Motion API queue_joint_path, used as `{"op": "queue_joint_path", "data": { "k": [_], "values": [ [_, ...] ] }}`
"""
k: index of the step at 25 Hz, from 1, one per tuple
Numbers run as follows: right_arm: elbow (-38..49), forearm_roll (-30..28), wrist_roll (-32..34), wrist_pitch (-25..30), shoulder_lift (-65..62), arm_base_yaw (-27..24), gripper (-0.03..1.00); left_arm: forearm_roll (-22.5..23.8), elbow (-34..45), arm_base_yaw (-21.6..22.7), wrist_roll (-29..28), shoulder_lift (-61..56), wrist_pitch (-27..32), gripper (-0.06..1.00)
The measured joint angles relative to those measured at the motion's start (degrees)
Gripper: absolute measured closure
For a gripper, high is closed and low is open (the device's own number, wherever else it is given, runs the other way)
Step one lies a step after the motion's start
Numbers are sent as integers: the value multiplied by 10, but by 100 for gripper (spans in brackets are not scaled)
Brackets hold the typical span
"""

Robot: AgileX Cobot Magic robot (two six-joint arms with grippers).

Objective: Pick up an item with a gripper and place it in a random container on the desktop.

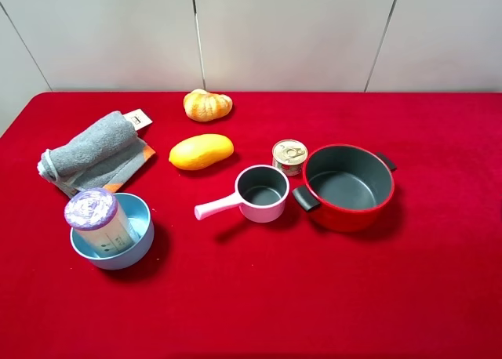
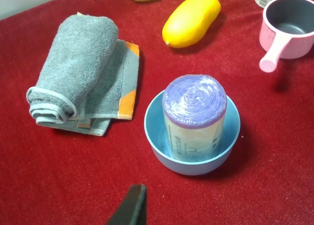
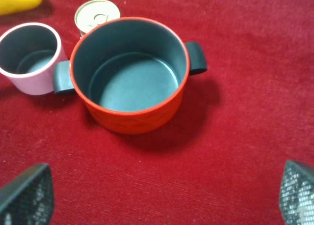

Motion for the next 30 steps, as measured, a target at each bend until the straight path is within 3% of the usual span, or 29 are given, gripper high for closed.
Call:
{"op": "queue_joint_path", "data": {
  "k": [11,30],
  "values": [
    [5,-18,-4,11,-164,0,27,0,0,0,0,0,0,-5],
    [8,-22,-4,11,-167,-2,27,0,0,0,0,0,0,-5]
  ]
}}
